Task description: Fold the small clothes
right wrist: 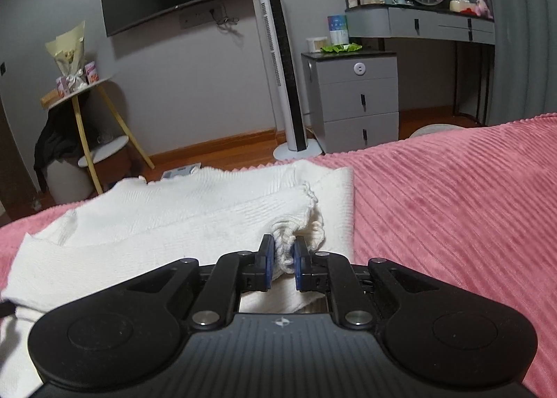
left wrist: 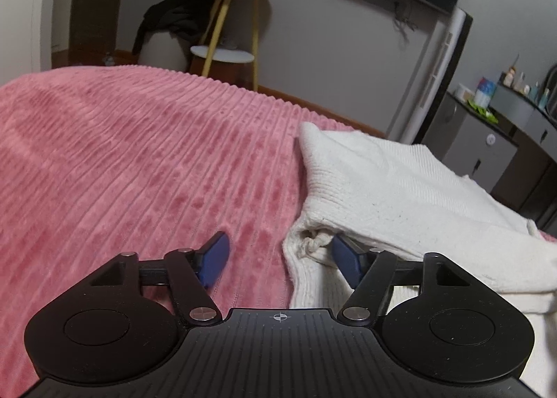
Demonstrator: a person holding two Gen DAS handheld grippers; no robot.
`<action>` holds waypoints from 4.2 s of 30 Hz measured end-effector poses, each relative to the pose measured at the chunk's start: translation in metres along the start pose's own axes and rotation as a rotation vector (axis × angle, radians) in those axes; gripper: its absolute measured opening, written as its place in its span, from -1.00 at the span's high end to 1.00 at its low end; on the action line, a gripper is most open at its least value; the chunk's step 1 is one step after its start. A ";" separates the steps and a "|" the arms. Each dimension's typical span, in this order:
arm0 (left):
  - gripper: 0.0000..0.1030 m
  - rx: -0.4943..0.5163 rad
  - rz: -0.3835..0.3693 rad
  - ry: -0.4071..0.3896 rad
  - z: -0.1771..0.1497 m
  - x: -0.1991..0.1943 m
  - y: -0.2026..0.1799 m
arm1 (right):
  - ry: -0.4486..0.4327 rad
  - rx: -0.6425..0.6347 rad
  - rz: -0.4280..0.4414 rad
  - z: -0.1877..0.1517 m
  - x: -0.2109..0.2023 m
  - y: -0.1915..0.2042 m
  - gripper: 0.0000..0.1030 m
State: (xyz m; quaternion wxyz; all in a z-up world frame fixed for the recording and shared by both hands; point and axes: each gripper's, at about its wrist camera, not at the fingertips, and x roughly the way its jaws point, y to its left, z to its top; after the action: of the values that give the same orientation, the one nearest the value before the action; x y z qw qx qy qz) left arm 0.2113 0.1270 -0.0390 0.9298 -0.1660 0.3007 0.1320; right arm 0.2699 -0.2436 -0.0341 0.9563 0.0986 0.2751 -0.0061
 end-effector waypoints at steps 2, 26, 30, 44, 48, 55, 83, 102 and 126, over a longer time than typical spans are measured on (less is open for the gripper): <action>-0.31 0.041 0.001 0.009 0.001 0.001 -0.003 | -0.015 0.011 0.008 0.004 -0.004 0.001 0.80; -0.62 -0.082 -0.081 -0.084 0.007 -0.012 -0.006 | 0.165 0.606 0.199 -0.020 0.002 -0.064 0.32; -0.60 -0.114 -0.117 -0.076 0.006 -0.009 -0.006 | 0.135 0.721 0.263 -0.023 0.014 -0.061 0.31; -0.49 -0.042 -0.080 -0.002 -0.002 0.009 -0.014 | 0.073 0.476 0.126 -0.032 0.021 -0.051 0.93; -0.52 0.069 -0.033 -0.011 -0.010 0.013 -0.023 | 0.083 0.364 0.111 -0.026 0.015 -0.043 0.89; -0.51 0.080 -0.006 -0.025 -0.012 -0.018 -0.023 | 0.144 0.358 0.097 -0.026 -0.042 -0.054 0.61; -0.65 0.070 0.013 0.181 -0.061 -0.151 -0.008 | 0.566 0.063 0.098 -0.087 -0.169 -0.061 0.44; -0.48 -0.002 -0.015 0.497 -0.077 -0.137 0.028 | 0.719 0.134 0.243 -0.090 -0.167 -0.092 0.65; 0.81 -0.058 -0.429 0.428 0.046 -0.116 0.010 | 0.578 0.468 0.453 -0.033 -0.115 -0.085 0.85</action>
State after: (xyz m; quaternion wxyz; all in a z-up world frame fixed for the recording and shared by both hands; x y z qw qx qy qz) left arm 0.1402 0.1371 0.0639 0.8468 -0.2762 0.4442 -0.0971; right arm 0.1492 -0.3253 -0.0162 0.7692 0.3682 0.4940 0.1695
